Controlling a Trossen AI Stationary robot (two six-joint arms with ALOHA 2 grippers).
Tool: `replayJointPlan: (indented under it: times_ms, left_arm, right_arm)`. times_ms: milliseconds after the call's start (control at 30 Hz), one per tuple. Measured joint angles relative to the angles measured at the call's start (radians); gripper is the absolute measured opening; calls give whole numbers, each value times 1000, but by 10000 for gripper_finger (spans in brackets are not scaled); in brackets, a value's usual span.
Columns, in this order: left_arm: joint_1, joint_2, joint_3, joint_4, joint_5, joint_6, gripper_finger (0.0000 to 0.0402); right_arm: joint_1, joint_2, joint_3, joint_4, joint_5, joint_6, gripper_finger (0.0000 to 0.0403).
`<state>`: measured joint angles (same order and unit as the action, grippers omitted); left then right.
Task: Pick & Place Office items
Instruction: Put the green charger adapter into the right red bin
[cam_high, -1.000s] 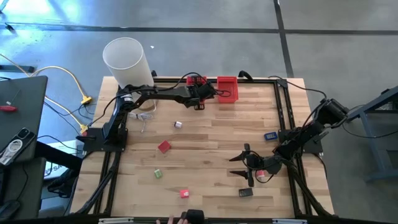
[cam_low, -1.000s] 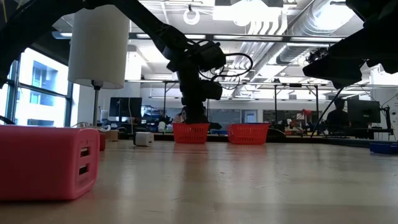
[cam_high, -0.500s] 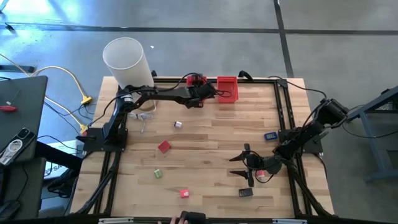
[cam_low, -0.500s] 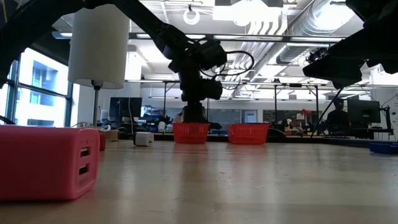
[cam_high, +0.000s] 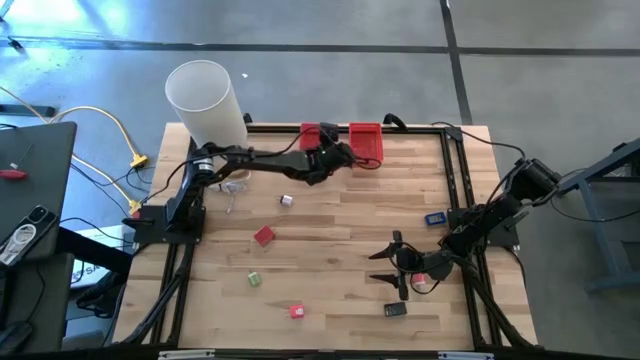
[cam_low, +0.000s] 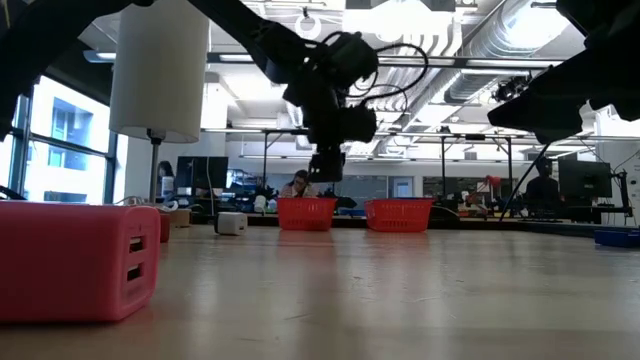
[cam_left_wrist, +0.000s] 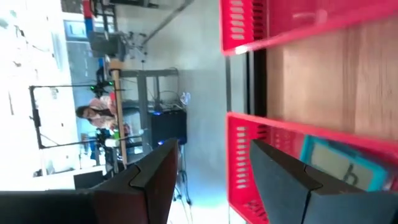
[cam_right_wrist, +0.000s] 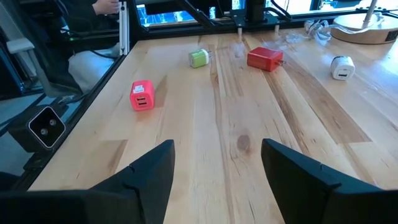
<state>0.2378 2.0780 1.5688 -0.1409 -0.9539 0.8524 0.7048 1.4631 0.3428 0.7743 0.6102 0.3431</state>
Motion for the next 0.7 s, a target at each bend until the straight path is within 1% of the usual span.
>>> replayJointPlan:
  times_ms: [200,333,400,533,700]
  left_arm:
    - [-33,-49,0,-17,-3,-69,191]
    - [-84,-102,0,-64,-20,-144,191]
    - [-117,-131,0,-98,-49,-200,191]
    - [-188,-184,0,-209,-56,-307,191]
    - [-272,-230,0,-355,-51,-528,191]
  right_arm:
    - [0,0,0,-2,0,2,229]
    - [0,0,0,-5,-14,4,229]
    - [0,0,0,-12,-14,4,229]
    - [0,0,0,-13,-14,4,229]
    - [0,-1,0,-9,-14,5,229]
